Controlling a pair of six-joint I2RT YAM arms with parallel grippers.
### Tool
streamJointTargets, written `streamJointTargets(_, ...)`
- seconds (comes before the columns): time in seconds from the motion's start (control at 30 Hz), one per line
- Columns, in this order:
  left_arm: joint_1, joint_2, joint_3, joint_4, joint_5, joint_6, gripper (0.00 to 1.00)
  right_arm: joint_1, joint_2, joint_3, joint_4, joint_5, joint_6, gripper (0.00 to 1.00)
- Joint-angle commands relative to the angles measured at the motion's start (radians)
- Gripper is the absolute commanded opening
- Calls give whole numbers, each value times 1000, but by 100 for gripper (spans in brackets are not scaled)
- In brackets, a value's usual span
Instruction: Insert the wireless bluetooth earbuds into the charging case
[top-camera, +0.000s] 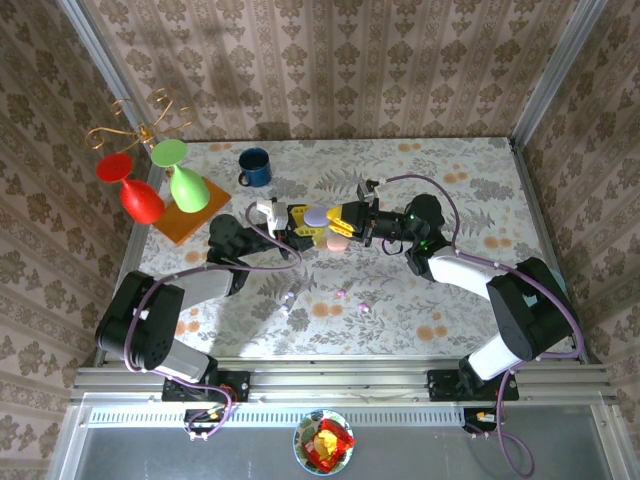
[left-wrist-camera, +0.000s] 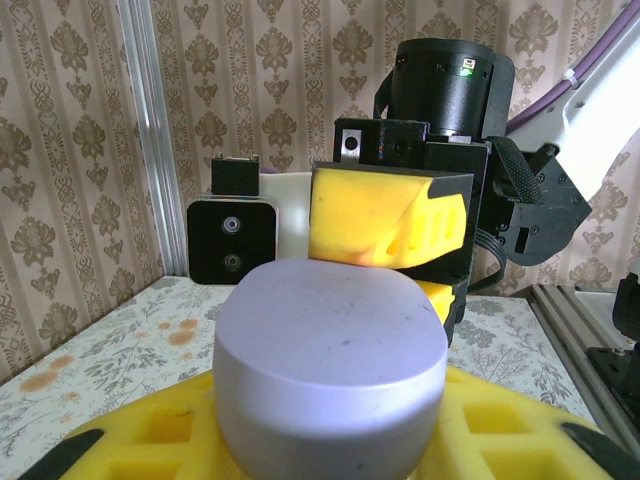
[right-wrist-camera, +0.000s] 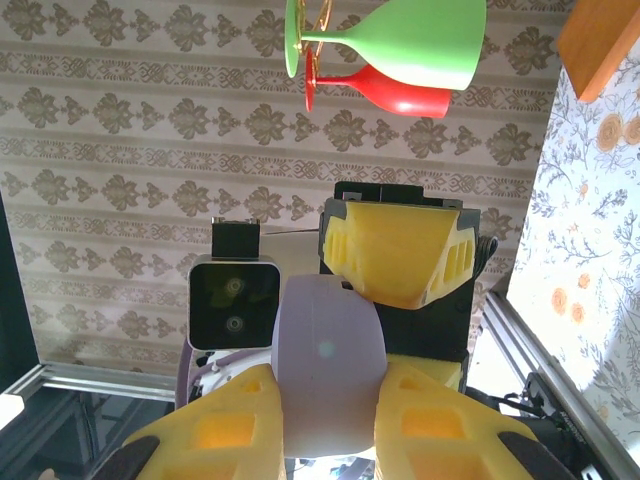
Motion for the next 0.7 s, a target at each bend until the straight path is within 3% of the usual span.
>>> streamJointTargets(0.0, -6, -22, 31, 34, 40, -15, 33, -2, 3, 8, -23, -7, -29, 13)
streamJointTargets(0.13, -6, -26, 29, 35, 42, -10, 31, -3, 4, 7, -41, -4, -38, 16)
streamJointTargets(0.3, -3, -19, 21, 35, 35, 1, 31, -5, -18, 5, -57, 9, -70, 47)
streamJointTargets(0.5, 4, -13, -5, 33, 20, 20, 32, -24, -84, 5, -154, 25, -166, 62)
streamJointTargets(0.6, 7, -10, -24, 33, 7, 27, 32, -34, -158, 27, -409, 64, -372, 67)
streamJointTargets(0.67, 7, -8, -38, 33, 0, 26, 32, -31, -234, 78, -690, 134, -609, 69)
